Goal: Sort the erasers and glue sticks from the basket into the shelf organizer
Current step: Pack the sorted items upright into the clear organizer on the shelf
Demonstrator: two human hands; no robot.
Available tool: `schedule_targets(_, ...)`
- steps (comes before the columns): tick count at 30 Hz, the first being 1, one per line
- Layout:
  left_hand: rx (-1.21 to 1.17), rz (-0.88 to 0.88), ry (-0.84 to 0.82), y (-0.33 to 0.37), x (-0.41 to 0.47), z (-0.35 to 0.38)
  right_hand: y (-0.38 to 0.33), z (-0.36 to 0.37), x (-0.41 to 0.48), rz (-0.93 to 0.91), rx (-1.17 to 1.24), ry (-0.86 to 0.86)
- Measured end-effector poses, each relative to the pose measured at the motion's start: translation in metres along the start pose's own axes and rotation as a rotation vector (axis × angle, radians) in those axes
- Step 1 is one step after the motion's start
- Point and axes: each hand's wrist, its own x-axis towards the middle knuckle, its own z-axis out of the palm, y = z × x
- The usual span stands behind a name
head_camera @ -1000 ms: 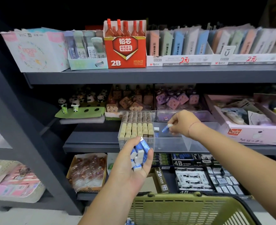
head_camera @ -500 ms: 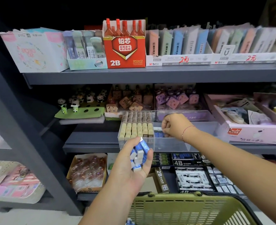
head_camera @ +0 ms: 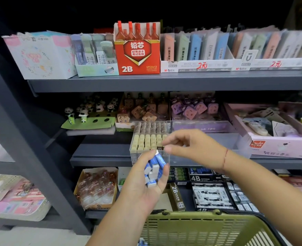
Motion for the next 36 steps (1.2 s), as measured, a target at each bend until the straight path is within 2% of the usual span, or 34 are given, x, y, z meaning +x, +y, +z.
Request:
schedule_targets(2, 0.022, -0.003, -0.064, -0.001, 0.001, -0.001, -0.003, 0.012, -0.010, 0.021, 0.121, -0.106)
schedule_targets(10, 0.106, -0.016, -0.130, -0.007, -0.001, -0.002, 0.001, 0.004, -0.015, 0.030, 0.327, -0.131)
schedule_targets(14, 0.055, -0.033, -0.079, -0.003, -0.001, 0.000, 0.006, -0.014, -0.012, 0.068, 0.415, 0.015)
schedule_targets(16, 0.046, -0.042, -0.059, -0.003, -0.001, 0.000, 0.012, -0.028, -0.005, 0.081, 0.310, 0.161)
schedule_targets(19, 0.049, -0.046, -0.039, -0.003, 0.001, -0.003, 0.029, -0.046, 0.013, 0.107, -0.118, 0.336)
schedule_targets(24, 0.056, -0.045, -0.008, -0.003, 0.003, -0.003, 0.052, -0.051, 0.041, 0.132, -0.754, 0.145)
schedule_targets(29, 0.050, -0.043, 0.010, -0.001, 0.003, -0.003, 0.067, -0.036, 0.056, 0.115, -0.899, 0.068)
schedule_targets(36, 0.047, -0.034, 0.014, -0.002, 0.004, -0.003, 0.071, -0.033, 0.061, 0.118, -0.900, 0.030)
